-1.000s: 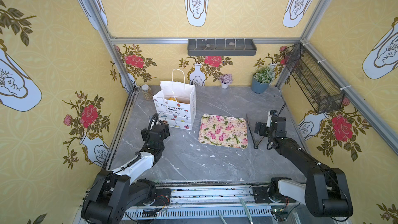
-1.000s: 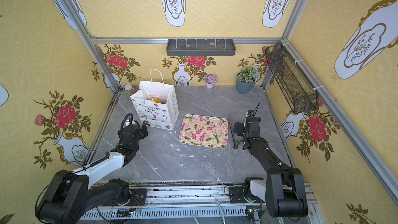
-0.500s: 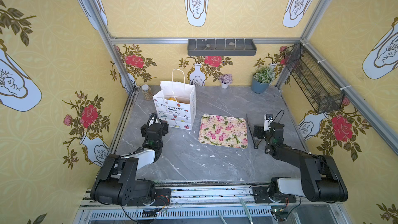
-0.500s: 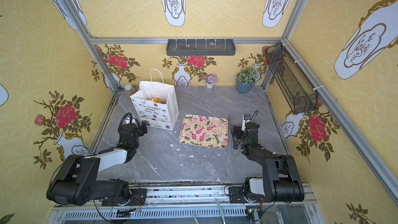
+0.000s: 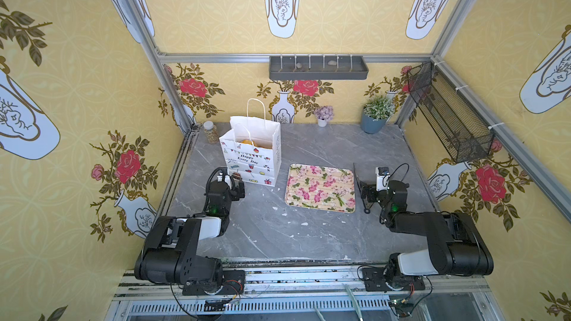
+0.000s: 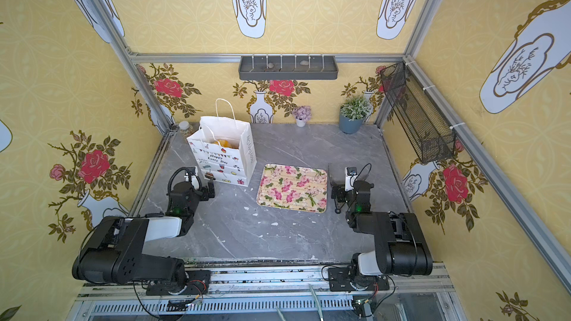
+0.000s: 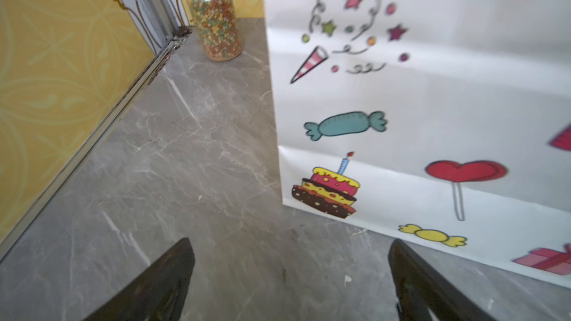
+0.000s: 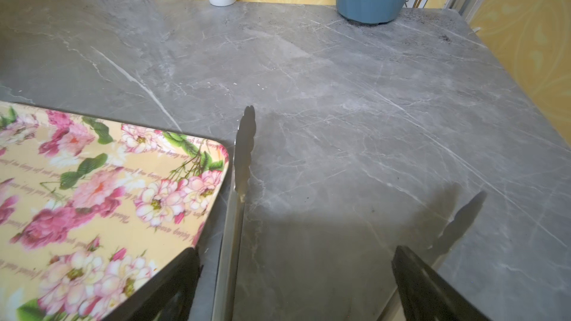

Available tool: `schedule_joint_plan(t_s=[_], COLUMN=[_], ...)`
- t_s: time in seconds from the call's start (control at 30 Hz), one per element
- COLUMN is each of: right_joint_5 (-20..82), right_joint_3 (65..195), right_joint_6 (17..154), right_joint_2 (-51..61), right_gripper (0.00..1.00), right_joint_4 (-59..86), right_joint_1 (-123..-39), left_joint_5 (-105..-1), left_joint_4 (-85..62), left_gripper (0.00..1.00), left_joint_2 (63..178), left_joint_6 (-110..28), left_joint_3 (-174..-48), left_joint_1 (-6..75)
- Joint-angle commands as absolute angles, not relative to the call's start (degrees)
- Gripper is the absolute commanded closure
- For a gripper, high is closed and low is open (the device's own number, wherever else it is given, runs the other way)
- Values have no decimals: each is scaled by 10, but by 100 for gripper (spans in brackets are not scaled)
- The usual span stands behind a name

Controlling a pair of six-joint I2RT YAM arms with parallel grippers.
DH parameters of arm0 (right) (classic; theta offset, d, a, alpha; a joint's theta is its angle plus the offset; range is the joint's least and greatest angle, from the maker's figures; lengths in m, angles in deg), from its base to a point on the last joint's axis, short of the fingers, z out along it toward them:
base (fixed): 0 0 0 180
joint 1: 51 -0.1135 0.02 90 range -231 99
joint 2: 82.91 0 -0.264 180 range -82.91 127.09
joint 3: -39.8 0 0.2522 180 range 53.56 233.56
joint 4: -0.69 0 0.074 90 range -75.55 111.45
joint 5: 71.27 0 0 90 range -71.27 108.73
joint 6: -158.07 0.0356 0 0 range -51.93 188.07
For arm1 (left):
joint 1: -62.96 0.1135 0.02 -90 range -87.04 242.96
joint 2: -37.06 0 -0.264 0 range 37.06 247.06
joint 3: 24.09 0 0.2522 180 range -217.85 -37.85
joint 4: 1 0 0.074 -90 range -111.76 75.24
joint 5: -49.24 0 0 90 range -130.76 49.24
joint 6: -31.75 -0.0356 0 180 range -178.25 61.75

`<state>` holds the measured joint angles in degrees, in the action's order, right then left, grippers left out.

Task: Pack bread into a paper bag
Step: Reset both arms

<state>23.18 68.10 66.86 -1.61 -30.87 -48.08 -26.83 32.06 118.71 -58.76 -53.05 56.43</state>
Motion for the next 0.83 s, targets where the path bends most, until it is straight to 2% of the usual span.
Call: schedule_joint_plan(t_s=[0.0,0.8], right_joint_5=[228,234], right_joint_3=[684,685], right_joint_6=[674,675], right_joint_2=[-15,-15], right_gripper=[2,2], right_joint_4=[-335,-333], right_joint_1=[-479,-476], left_joint_5=[-304,-361], left_joint_4=[377,331], left_gripper=[1,1], left_joint_2=[1187,1186], left_joint_6=[-602,-590], left_joint_3=[-533,-554], left_joint_1=[565,594])
